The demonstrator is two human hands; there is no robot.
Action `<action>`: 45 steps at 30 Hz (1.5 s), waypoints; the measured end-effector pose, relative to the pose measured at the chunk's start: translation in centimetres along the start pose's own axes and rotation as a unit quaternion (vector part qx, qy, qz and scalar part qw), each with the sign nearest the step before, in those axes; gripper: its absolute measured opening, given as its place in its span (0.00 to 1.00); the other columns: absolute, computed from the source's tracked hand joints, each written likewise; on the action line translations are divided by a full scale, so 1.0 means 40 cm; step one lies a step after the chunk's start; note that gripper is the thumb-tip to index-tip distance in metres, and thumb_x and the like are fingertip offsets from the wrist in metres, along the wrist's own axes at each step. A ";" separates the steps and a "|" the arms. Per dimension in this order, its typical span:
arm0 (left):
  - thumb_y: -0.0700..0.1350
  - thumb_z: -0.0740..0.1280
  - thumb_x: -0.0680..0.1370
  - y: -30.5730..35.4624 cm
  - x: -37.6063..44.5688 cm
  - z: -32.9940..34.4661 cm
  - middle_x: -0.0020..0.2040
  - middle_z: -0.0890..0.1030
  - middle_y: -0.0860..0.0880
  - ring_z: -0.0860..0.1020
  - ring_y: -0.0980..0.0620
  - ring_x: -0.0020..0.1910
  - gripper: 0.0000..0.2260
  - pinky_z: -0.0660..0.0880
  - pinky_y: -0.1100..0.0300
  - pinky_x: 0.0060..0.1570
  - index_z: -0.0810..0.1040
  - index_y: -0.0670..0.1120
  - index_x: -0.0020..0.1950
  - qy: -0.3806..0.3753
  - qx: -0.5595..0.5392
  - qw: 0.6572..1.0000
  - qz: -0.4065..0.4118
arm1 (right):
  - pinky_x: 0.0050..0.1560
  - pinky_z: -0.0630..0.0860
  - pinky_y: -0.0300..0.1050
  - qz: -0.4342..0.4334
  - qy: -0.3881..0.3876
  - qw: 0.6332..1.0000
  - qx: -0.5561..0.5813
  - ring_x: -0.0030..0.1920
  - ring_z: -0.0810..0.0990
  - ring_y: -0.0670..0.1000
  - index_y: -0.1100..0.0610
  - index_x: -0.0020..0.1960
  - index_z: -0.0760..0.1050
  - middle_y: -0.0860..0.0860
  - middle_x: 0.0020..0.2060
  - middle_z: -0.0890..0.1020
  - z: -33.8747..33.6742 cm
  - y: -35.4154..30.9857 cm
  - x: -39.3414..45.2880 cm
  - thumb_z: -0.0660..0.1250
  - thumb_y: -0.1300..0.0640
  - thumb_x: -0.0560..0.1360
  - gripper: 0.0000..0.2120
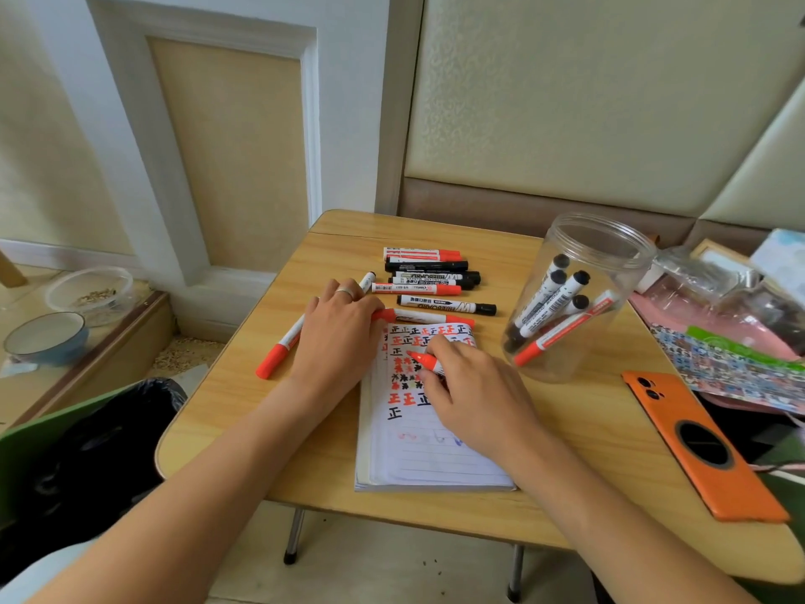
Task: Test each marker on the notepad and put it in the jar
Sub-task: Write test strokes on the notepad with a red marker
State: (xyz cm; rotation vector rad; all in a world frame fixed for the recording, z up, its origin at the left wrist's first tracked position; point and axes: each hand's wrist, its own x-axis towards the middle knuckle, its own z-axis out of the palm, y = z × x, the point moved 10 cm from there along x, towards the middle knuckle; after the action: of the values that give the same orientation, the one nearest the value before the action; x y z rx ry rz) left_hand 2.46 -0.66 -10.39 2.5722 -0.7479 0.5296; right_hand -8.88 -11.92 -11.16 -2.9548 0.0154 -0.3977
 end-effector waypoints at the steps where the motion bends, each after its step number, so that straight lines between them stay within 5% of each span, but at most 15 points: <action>1: 0.53 0.63 0.82 -0.003 0.007 0.001 0.60 0.78 0.49 0.71 0.48 0.60 0.13 0.69 0.51 0.58 0.82 0.52 0.62 0.000 0.001 1.000 -0.005 | 0.38 0.72 0.49 -0.001 0.001 1.000 0.000 0.43 0.80 0.54 0.51 0.62 0.68 0.47 0.47 0.81 0.000 -0.001 0.000 0.57 0.47 0.84 0.10; 8: 0.53 0.63 0.83 0.008 0.020 0.020 0.65 0.76 0.49 0.69 0.48 0.64 0.15 0.67 0.51 0.61 0.80 0.52 0.66 -0.016 0.007 1.000 0.008 | 0.39 0.66 0.47 0.002 -0.002 1.000 0.001 0.46 0.80 0.54 0.52 0.68 0.68 0.47 0.51 0.81 -0.006 -0.003 -0.004 0.56 0.48 0.85 0.14; 14: 0.53 0.63 0.82 0.024 -0.019 0.002 0.65 0.75 0.52 0.67 0.52 0.63 0.14 0.68 0.52 0.60 0.77 0.55 0.67 -0.022 -0.061 0.997 0.030 | 0.39 0.72 0.49 0.007 -0.004 0.999 0.034 0.44 0.79 0.53 0.51 0.61 0.70 0.46 0.47 0.80 -0.012 0.001 -0.006 0.59 0.47 0.84 0.10; 23: 0.60 0.64 0.80 0.022 -0.103 -0.004 0.66 0.71 0.53 0.64 0.55 0.67 0.17 0.66 0.59 0.65 0.75 0.55 0.67 -0.094 -0.130 0.986 0.053 | 0.34 0.65 0.47 0.032 0.008 0.973 0.228 0.32 0.73 0.46 0.49 0.54 0.70 0.46 0.36 0.77 -0.026 0.003 -0.020 0.61 0.53 0.83 0.01; 27: 0.56 0.68 0.80 0.027 -0.122 -0.006 0.64 0.71 0.52 0.67 0.53 0.64 0.16 0.72 0.52 0.62 0.75 0.58 0.68 -0.092 -0.123 0.985 0.084 | 0.35 0.68 0.47 0.030 -0.005 0.961 0.276 0.34 0.74 0.47 0.49 0.56 0.70 0.48 0.36 0.77 -0.023 -0.027 -0.023 0.59 0.58 0.83 0.05; 30: 0.53 0.67 0.80 0.038 -0.126 -0.008 0.65 0.72 0.53 0.70 0.52 0.61 0.14 0.75 0.52 0.56 0.77 0.62 0.66 -0.099 -0.132 0.980 0.108 | 0.38 0.79 0.54 0.054 0.031 0.922 0.383 0.36 0.82 0.52 0.51 0.56 0.67 0.53 0.38 0.81 -0.056 -0.025 -0.025 0.61 0.60 0.83 0.06; 33: 0.52 0.65 0.81 0.039 -0.128 0.000 0.64 0.73 0.54 0.70 0.51 0.63 0.14 0.74 0.51 0.58 0.78 0.64 0.66 -0.105 -0.128 0.980 0.114 | 0.40 0.83 0.49 0.082 0.054 0.865 0.492 0.38 0.86 0.55 0.55 0.52 0.72 0.55 0.45 0.82 -0.076 -0.002 -0.028 0.63 0.65 0.83 0.05; 37: 0.55 0.61 0.82 0.037 -0.129 0.006 0.66 0.72 0.54 0.68 0.50 0.66 0.13 0.72 0.50 0.62 0.76 0.63 0.66 -0.111 -0.119 0.981 0.105 | 0.53 0.83 0.51 0.140 0.026 0.730 0.668 0.52 0.87 0.57 0.58 0.59 0.81 0.57 0.54 0.84 -0.033 0.030 -0.035 0.61 0.67 0.83 0.12; 40: 0.61 0.55 0.82 0.036 -0.129 0.011 0.65 0.70 0.55 0.65 0.51 0.67 0.15 0.69 0.49 0.64 0.75 0.63 0.65 -0.125 -0.124 0.980 0.094 | 0.50 0.82 0.46 0.155 -0.005 0.644 0.749 0.56 0.85 0.55 0.56 0.65 0.80 0.57 0.57 0.84 -0.007 0.032 -0.040 0.58 0.69 0.82 0.18; 42: 0.63 0.55 0.82 0.039 -0.131 0.013 0.65 0.69 0.55 0.65 0.51 0.67 0.16 0.68 0.50 0.65 0.74 0.64 0.65 -0.131 -0.118 0.980 0.096 | 0.49 0.83 0.46 0.150 -0.012 0.631 0.761 0.52 0.85 0.54 0.58 0.67 0.78 0.58 0.55 0.85 -0.004 0.030 -0.045 0.60 0.70 0.80 0.19; 45: 0.62 0.59 0.81 0.046 -0.132 0.012 0.66 0.69 0.55 0.64 0.52 0.67 0.14 0.67 0.53 0.65 0.74 0.64 0.66 -0.127 -0.102 0.981 0.104 | 0.38 0.77 0.41 0.148 -0.001 0.698 0.701 0.42 0.82 0.53 0.58 0.61 0.79 0.56 0.43 0.83 -0.007 0.031 -0.058 0.65 0.66 0.80 0.12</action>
State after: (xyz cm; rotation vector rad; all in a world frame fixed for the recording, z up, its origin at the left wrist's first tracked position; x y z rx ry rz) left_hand -2.64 -0.12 -12.72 2.4087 -1.1068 0.1729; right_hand -11.17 -13.11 -11.71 -1.3733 0.1218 -0.1807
